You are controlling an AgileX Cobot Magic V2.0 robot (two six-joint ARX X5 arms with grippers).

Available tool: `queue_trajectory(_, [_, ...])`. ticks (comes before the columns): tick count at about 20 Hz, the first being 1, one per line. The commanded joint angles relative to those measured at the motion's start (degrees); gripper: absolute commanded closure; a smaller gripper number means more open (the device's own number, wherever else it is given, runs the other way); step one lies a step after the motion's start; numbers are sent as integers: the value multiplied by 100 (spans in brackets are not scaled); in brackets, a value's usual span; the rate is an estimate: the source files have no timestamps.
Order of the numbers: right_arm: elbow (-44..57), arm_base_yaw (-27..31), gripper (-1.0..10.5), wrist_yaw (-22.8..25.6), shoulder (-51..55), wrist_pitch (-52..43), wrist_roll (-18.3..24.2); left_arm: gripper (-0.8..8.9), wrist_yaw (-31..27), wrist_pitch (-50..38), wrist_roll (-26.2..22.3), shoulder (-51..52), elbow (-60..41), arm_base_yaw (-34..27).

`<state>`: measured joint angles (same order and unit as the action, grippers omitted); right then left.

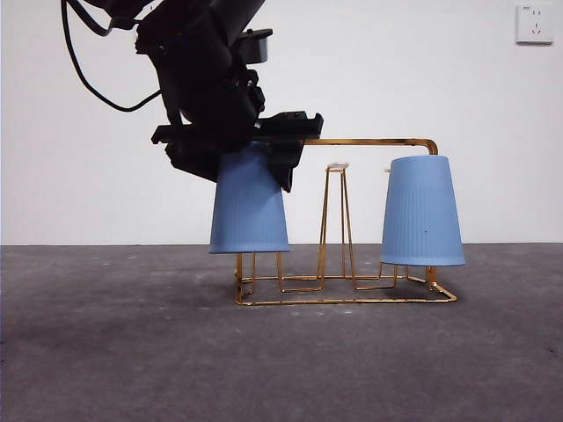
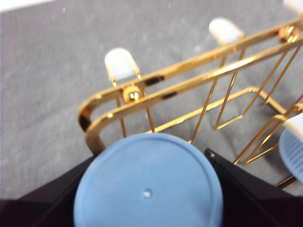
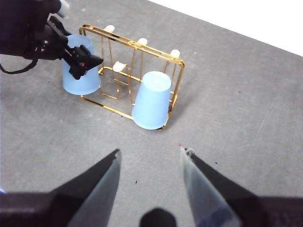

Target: Pick up cup 1,put cup 1 in the cup rack,pick up cup 2,put cup 2 in the cup rack

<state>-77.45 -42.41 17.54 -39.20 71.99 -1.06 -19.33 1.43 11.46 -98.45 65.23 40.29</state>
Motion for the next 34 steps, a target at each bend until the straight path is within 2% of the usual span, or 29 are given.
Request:
queue_trajectory(1, [46, 0, 728, 4, 9, -31, 17, 812, 24, 280, -46, -103, -70, -57])
queue_trajectory(2, [46, 0, 728, 2, 9, -28, 15, 807, 24, 319, -26, -105, -70, -79])
queue_trajectory(3, [46, 0, 728, 2, 9, -24, 15, 751, 33, 337, -26, -105, -70, -92])
queue_trajectory(4, [46, 0, 728, 2, 9, -11, 15, 610, 138, 348, -28, -105, -70, -116])
queue_trajectory(5, [46, 0, 728, 2, 9, 0, 15, 426, 293, 354, -20, -105, -70, -164])
queue_trajectory(6, [46, 0, 728, 2, 9, 7, 15, 299, 446, 369, -9, -105, -70, -214])
queue_trajectory(10, [46, 0, 728, 2, 9, 9, 13, 287, 911, 509, 13, -105, -70, -330])
queue_trajectory(17, [46, 0, 728, 2, 7, 9, 13, 287, 1086, 1014, 33, -87, -55, -361])
queue_trajectory(23, [46, 0, 728, 4, 9, 7, 15, 287, 1342, 1908, 31, 131, -55, -361])
queue_trajectory(28, [46, 0, 728, 0, 4, 13, 13, 287, 2055, 2638, 35, 713, -55, -358])
queue_trajectory(34, [46, 0, 728, -20, -35, 302, 11, 288, 3456, 3705, 33, 2085, -55, -345])
